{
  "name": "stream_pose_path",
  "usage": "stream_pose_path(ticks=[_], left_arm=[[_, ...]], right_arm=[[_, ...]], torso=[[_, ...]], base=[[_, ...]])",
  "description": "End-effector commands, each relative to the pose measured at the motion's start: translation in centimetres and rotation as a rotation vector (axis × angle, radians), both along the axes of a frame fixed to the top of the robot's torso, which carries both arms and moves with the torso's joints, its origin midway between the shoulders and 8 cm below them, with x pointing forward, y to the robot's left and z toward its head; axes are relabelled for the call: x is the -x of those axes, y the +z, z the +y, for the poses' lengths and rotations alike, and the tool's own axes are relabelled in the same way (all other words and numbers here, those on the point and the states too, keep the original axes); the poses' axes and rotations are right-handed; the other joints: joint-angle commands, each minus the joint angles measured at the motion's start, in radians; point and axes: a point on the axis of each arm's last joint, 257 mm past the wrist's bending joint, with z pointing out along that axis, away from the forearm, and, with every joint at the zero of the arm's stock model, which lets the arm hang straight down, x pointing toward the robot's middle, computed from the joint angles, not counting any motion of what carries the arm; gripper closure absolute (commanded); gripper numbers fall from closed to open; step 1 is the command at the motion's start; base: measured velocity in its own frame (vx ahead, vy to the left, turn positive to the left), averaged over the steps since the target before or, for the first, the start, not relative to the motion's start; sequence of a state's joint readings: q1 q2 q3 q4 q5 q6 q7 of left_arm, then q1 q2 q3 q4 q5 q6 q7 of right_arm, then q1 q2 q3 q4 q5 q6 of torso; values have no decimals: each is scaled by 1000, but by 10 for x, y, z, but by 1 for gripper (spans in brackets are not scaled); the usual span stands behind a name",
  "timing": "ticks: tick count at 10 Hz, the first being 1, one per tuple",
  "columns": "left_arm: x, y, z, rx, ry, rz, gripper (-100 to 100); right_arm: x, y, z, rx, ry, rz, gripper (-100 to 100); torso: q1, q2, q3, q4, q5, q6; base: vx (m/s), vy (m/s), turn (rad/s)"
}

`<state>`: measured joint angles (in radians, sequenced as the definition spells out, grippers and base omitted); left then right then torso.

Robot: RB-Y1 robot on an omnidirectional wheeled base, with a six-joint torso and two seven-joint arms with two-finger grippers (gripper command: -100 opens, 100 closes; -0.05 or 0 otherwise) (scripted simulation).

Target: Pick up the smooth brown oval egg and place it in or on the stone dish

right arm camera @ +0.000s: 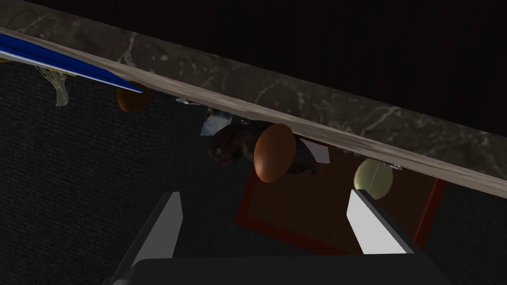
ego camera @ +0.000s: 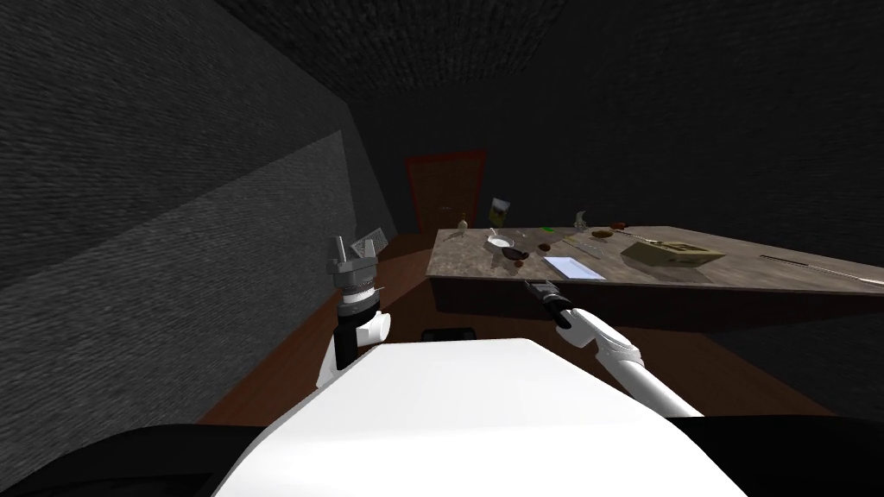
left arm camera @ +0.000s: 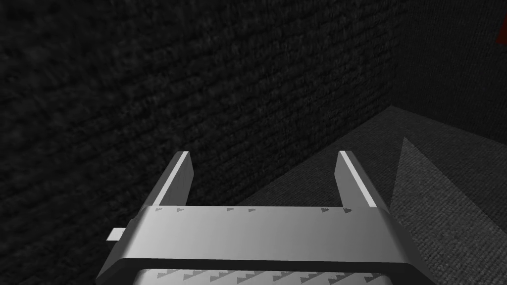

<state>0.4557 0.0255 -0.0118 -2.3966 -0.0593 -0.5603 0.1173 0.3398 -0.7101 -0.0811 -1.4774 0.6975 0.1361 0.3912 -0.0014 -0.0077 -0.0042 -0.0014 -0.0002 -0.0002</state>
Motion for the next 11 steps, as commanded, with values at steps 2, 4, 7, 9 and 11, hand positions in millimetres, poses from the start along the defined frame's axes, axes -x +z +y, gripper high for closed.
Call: stream_pose_path(ticks=[2, 4, 7, 9, 11], left_arm=[[0, 0, 0, 0, 0, 0, 0], [0, 0, 0, 0, 0, 0, 0], [0, 0, 0, 0, 0, 0, 0], [0, 0, 0, 0, 0, 0, 0], [0, 0, 0, 0, 0, 0, 0]], right_arm=[[11, -2, -24, 47, -27, 46, -100], [18, -2, -39, 81, -39, 79, -100], [18, -1, -41, 91, -38, 83, -100], [15, 1, -45, 96, -33, 76, -100], [12, 3, -53, 102, -21, 68, -100]], torso=[[-1, 0, 0, 0, 0, 0], [-1, -1, 0, 0, 0, 0], [-1, -7, -4, -2, 0, 0], [1, 4, 2, 1, 0, 1], [4, 5, 3, 1, 1, 1]], base=[[111, -25, 107], [166, -30, 190], [171, -34, 84], [19, 1, -17], [43, 36, -61]])
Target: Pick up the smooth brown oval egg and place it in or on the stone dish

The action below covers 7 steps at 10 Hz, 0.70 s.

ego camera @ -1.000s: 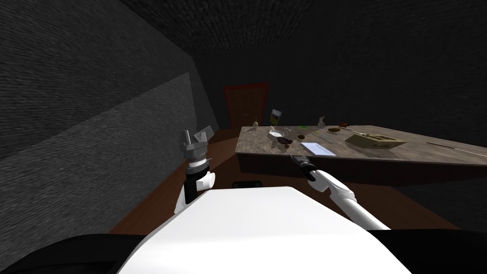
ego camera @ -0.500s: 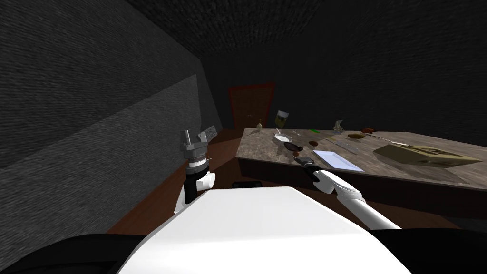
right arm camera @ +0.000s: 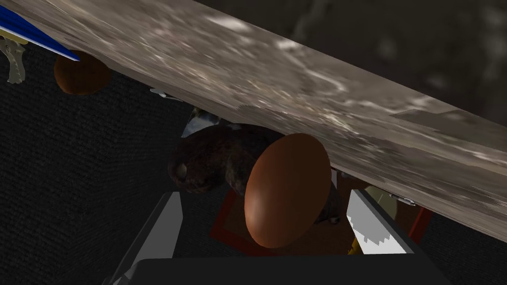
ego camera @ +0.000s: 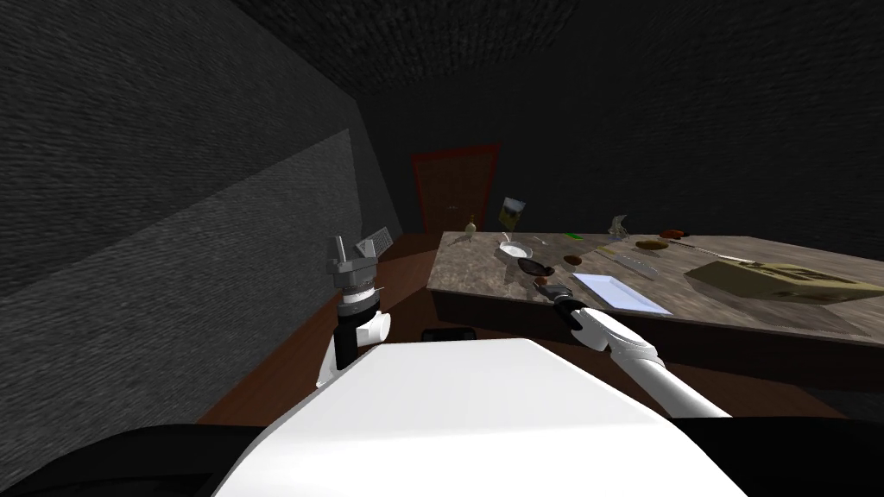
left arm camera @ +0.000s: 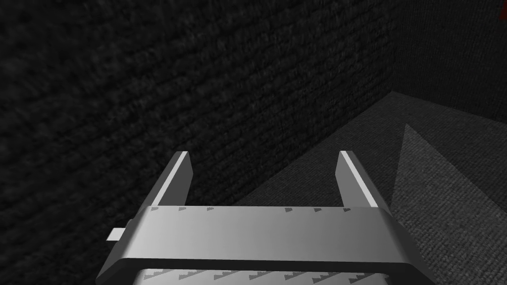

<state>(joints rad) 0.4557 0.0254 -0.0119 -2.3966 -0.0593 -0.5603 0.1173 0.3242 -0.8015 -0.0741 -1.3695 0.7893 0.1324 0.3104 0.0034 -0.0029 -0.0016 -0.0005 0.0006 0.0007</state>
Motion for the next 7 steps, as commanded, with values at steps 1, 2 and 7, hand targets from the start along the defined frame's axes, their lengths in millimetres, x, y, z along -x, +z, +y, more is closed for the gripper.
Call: stream_pose_path(ticks=[1, 2, 7], left_arm=[[0, 0, 0, 0, 0, 0, 0], [0, 0, 0, 0, 0, 0, 0], [0, 0, 0, 0, 0, 0, 0]], right_arm=[[-3, 2, -5, 1, 13, -5, -100], [-4, 2, -8, 1, 18, -6, -100], [-4, -5, -21, -11, 43, 4, -100]], torso=[[0, 0, 0, 0, 0, 0], [0, -1, 0, 0, 0, 0], [0, 0, 0, 0, 0, 0]], base=[[52, 45, -55], [59, 44, -48], [45, 41, -54]])
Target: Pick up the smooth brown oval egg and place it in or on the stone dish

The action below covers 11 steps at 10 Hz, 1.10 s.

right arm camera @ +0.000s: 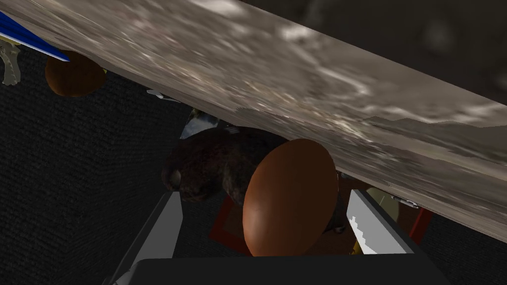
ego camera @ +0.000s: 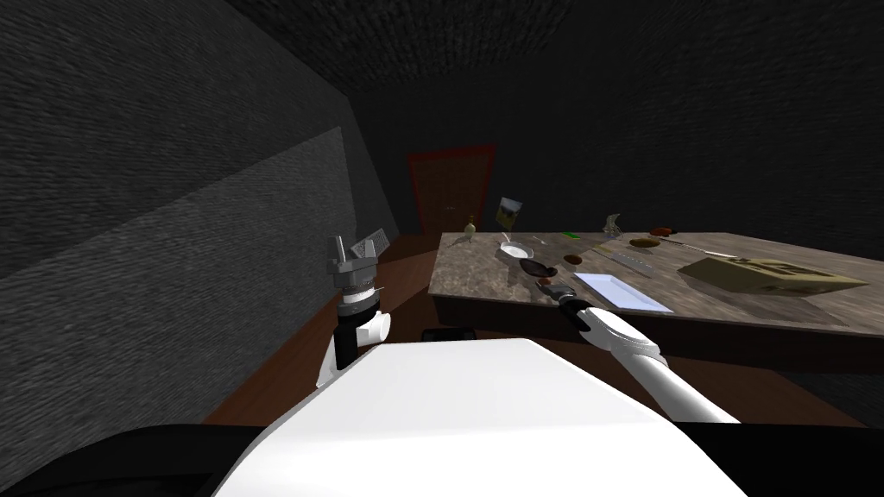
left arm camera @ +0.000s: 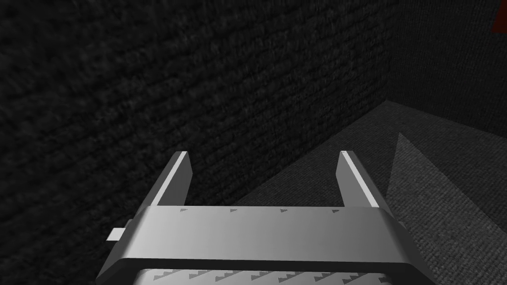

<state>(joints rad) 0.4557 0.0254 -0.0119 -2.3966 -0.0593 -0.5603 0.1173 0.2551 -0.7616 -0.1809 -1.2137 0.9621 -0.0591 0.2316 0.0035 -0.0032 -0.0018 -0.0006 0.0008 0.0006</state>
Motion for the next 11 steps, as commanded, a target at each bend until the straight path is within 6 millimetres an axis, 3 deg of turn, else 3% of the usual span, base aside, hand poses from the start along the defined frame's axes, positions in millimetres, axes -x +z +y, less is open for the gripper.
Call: stream_pose_path(ticks=[1, 2, 6, 7, 8, 11], left_arm=[[0, 0, 0, 0, 0, 0, 0], [0, 0, 0, 0, 0, 0, 0], [0, 0, 0, 0, 0, 0, 0], [0, 0, 0, 0, 0, 0, 0], [0, 0, 0, 0, 0, 0, 0], [0, 0, 0, 0, 0, 0, 0]], right_arm=[[0, 0, 0, 0, 0, 0, -100], [0, 0, 0, -3, 2, 0, 100], [0, -1, 1, -4, 3, 0, 100], [0, -1, 1, -4, 2, 0, 0], [0, 2, 3, 3, -6, -5, 100], [0, 5, 13, 5, -17, -8, 100]], torso=[[0, 0, 0, 0, 0, 0], [-1, 1, 1, 0, 0, 0], [-3, 3, 2, 1, 0, 0], [-3, 3, 2, 1, 0, 0], [-3, 3, 2, 1, 0, 0], [-6, 7, 4, 1, 0, 0]], base=[[21, 20, -13], [3, 6, 10], [0, 0, 0], [0, 0, 0], [-35, -28, 67], [-55, -55, 69]])
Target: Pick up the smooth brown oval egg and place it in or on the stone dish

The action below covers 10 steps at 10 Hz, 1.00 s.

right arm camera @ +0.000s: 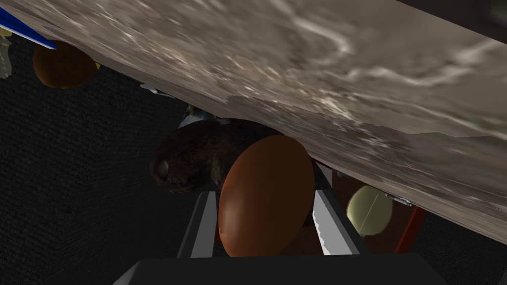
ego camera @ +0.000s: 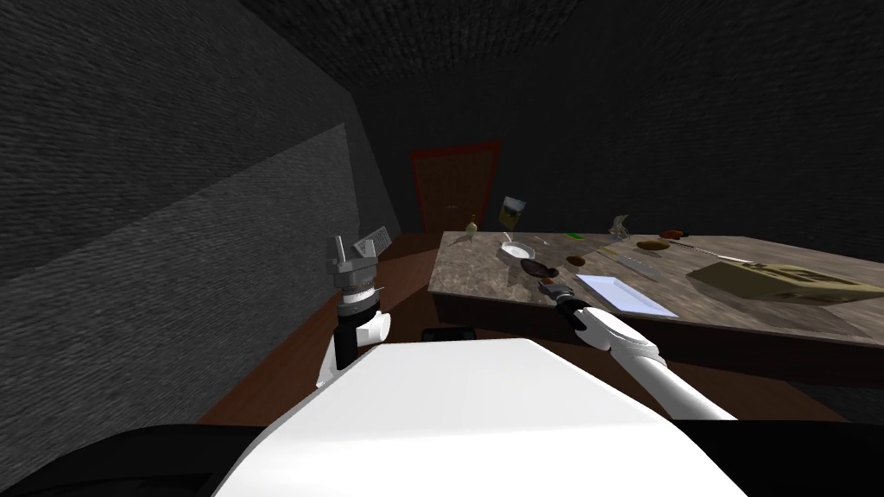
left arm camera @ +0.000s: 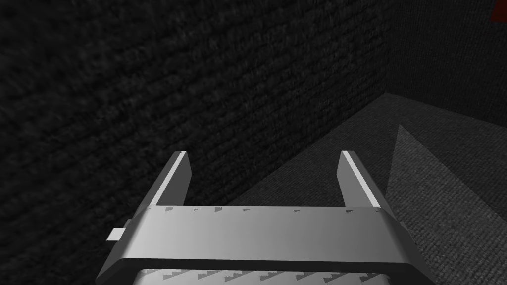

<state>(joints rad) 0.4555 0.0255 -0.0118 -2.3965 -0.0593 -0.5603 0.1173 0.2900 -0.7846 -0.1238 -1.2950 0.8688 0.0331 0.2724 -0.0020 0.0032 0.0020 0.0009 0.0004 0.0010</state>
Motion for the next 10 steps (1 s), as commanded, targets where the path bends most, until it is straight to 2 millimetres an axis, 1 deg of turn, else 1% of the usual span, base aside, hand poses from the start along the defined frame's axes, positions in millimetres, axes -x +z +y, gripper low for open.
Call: stream_pose_path(ticks=[1, 2, 6, 7, 8, 9, 10], left_arm=[[0, 0, 0, 0, 0, 0, 0], [0, 0, 0, 0, 0, 0, 0], [0, 0, 0, 0, 0, 0, 0], [0, 0, 0, 0, 0, 0, 0], [0, 0, 0, 0, 0, 0, 0], [0, 0, 0, 0, 0, 0, 0], [0, 0, 0, 0, 0, 0, 0]], right_arm=[[2, 1, 5, 0, -11, 1, 100], [2, 1, 4, 2, -15, 1, 100], [8, -3, 19, -10, -38, 17, 100], [7, -2, 17, -9, -33, 12, 100], [8, -2, 18, -8, -35, 14, 0], [10, -5, 22, -30, -38, 7, 100], [9, -5, 24, -39, -38, 1, 100]], torso=[[0, 0, 0, 0, 0, 0], [0, 0, 0, 0, 0, 0], [0, 0, 0, 0, 0, 0], [0, 0, 0, 0, 0, 0], [2, -1, 0, 0, 0, 0], [3, -2, -1, 0, 1, 0], [4, 4, 2, 0, 0, 1]], base=[[-42, -41, 45], [-31, -22, 18], [-41, -34, 52], [-21, -14, 12], [0, 0, 0], [-113, 18, -23], [-221, 32, -10]])
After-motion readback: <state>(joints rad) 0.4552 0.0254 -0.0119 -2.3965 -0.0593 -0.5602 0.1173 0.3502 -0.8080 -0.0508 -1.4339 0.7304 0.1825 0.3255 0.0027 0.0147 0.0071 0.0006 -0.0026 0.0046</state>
